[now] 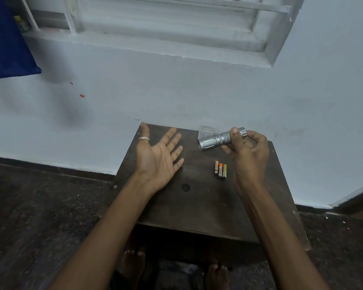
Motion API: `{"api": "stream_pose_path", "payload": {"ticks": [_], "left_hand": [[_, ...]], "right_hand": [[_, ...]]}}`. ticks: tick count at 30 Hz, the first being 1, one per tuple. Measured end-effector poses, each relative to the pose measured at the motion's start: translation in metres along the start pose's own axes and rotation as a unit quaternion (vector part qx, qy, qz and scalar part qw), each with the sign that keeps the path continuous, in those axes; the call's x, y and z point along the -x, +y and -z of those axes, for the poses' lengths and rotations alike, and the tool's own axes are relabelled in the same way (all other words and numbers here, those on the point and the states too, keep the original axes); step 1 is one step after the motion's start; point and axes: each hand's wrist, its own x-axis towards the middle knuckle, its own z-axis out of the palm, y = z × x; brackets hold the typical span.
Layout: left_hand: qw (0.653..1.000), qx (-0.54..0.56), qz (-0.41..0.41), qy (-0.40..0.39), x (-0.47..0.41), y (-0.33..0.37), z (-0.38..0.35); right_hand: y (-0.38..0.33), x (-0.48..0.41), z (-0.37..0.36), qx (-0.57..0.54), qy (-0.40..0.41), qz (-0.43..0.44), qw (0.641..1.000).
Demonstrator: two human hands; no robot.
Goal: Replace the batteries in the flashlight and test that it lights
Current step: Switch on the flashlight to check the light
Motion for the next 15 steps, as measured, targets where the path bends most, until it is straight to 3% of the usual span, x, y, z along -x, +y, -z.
{"api": "stream_pose_path", "payload": {"ticks": [15], "left_hand": [[1.000, 0.015, -0.004, 0.016, -0.0008, 0.0014, -0.0011]], "right_hand": [[-0.0052, 0.0008, 0.0017, -0.020, -0.023, -0.038, 0.999]]}}
